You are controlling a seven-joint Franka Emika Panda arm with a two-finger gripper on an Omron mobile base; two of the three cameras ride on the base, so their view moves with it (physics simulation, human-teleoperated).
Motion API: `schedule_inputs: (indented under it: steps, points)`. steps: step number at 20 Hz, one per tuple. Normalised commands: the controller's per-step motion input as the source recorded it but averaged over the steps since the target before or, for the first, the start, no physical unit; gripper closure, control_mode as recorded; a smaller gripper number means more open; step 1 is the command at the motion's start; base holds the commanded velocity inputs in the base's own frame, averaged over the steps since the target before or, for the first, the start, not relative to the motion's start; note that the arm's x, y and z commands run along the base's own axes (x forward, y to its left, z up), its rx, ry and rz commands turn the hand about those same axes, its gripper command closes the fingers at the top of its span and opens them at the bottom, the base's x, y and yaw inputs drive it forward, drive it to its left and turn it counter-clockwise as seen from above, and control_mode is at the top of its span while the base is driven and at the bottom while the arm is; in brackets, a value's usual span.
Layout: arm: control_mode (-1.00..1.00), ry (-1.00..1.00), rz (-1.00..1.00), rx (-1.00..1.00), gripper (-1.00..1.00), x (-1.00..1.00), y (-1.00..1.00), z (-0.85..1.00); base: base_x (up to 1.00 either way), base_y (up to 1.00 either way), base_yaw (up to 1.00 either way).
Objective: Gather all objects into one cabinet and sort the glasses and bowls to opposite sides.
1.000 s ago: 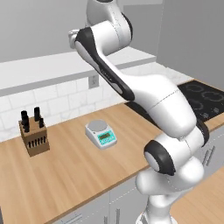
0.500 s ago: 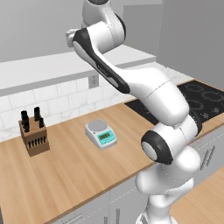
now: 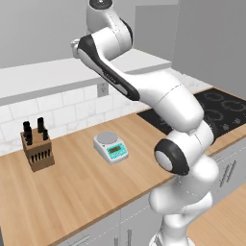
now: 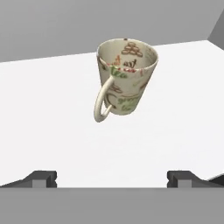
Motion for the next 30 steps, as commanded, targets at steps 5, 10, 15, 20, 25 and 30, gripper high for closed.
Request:
schedule_inputs:
  steps: [5,10,15,20,25,30]
  points:
    - [-1.0,0.0,0.0,0.0,-1.0,0.41,0.0,0.0,0.0,0.0,0.0]
    - [-1.0,0.0,-0.01,0.0,-1.0,0.33,0.14,0.0,0.0,0.0,0.0]
    - [-1.0,-0.01,0.0,0.0,-1.0,0.01,0.43,0.0,0.0,0.0,0.0]
    - [-1.0,-0.03,0.0,0.0,-1.0,0.11,0.25,0.0,0.0,0.0,0.0]
    - [-1.0,0.0,0.02,0.0,-1.0,0.29,-0.09,0.0,0.0,0.0,0.0]
    - [-1.0,0.0,0.02,0.0,-1.0,0.1,-0.04,0.0,0.0,0.0,0.0]
